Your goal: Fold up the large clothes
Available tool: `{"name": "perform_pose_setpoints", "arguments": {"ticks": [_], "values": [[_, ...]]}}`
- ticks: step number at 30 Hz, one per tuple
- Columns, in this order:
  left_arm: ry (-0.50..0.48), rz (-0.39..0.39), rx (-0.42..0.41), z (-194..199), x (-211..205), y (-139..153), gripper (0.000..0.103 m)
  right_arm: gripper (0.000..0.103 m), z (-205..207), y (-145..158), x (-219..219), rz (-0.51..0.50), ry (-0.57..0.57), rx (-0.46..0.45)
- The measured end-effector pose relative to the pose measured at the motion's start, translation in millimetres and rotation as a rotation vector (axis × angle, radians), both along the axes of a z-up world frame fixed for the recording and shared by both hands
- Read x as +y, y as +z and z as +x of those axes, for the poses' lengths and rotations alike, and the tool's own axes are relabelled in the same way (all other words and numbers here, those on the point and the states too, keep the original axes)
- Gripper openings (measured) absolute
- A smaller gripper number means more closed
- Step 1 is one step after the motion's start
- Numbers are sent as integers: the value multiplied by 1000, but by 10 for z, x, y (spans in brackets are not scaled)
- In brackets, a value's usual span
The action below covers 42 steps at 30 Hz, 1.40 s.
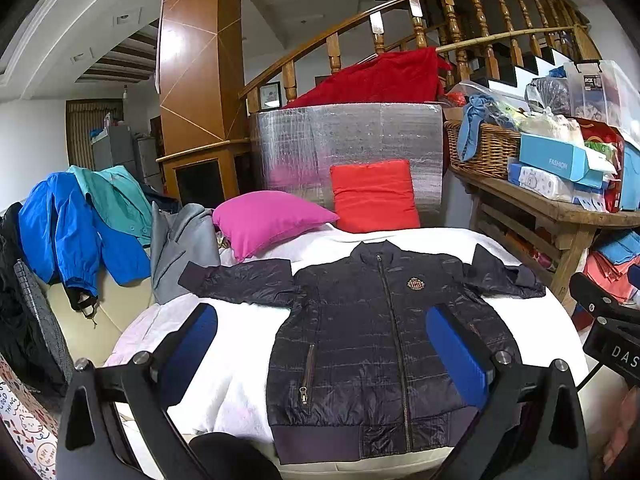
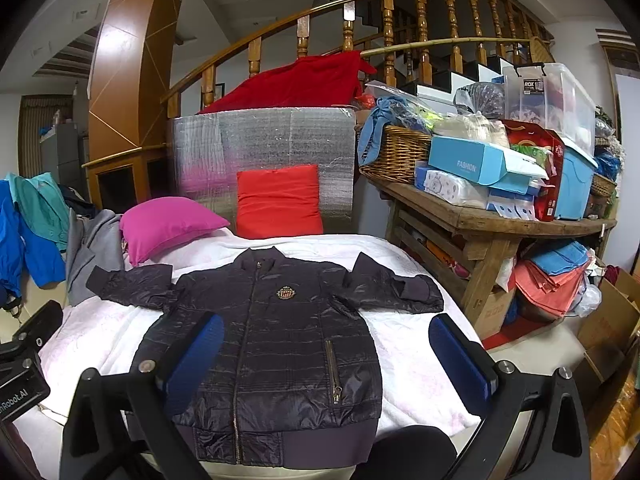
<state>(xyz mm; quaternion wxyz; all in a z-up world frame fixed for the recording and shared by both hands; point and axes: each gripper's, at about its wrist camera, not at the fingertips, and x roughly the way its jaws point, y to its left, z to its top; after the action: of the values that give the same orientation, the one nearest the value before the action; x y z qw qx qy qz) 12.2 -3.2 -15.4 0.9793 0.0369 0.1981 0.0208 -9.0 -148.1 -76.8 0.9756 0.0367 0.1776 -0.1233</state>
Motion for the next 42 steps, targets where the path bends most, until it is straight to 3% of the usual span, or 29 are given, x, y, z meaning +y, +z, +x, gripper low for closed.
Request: {"name": "perform_pose_setpoints", "arguments": {"ticks": [42], "values": [[27,-1,25,86,117,-128,103,103,25,-87,69,-14,7,15]]}}
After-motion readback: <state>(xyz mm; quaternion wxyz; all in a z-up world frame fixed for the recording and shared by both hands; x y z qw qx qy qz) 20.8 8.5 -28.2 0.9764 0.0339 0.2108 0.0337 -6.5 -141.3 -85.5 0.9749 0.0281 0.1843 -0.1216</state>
